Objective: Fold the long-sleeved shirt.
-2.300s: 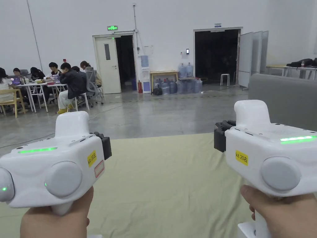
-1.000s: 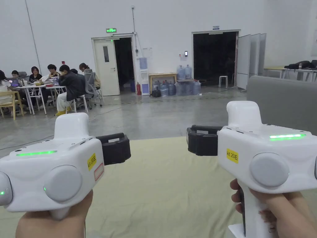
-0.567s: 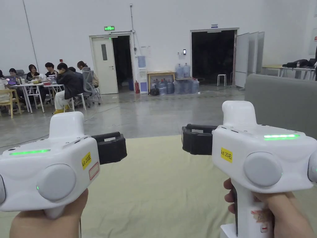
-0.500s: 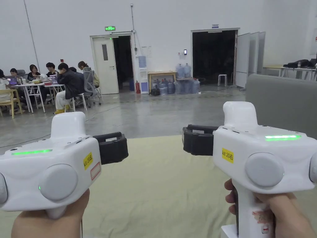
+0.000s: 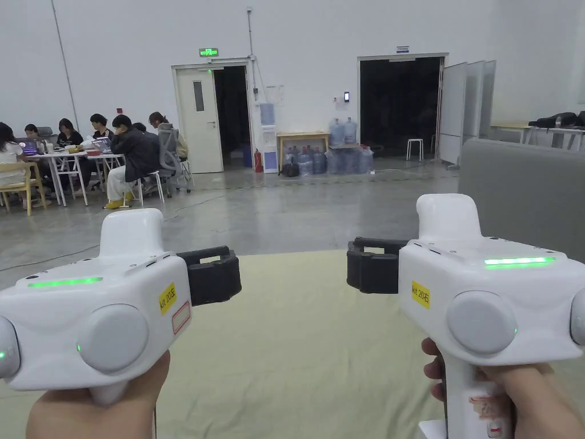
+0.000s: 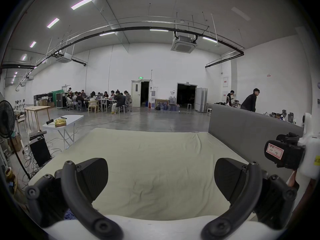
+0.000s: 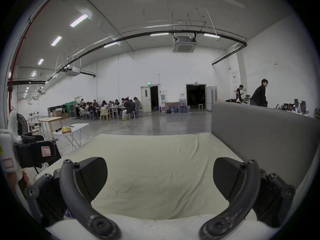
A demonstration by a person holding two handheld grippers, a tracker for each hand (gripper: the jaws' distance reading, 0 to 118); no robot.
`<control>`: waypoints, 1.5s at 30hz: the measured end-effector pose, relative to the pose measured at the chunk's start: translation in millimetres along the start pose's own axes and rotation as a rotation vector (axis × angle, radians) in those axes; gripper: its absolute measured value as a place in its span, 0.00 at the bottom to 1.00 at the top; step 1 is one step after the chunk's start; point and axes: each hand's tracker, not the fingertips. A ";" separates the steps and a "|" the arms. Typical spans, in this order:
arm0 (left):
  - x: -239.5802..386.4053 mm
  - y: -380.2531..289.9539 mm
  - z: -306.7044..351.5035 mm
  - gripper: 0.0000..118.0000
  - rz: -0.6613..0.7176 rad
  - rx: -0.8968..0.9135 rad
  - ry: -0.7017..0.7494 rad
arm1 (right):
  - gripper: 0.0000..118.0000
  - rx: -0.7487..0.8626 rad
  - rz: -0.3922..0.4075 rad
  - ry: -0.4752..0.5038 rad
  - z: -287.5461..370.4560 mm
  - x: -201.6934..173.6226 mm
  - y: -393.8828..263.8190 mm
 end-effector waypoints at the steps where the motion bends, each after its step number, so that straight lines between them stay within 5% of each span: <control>1: -0.2 0.1 0.0 0.99 -0.001 0.002 0.001 | 1.00 0.000 -0.004 0.005 0.1 0.8 0.3; 45: 2.4 -4.5 -6.6 0.99 -0.013 -0.038 0.000 | 1.00 -0.031 -0.069 0.057 0.0 7.6 -1.6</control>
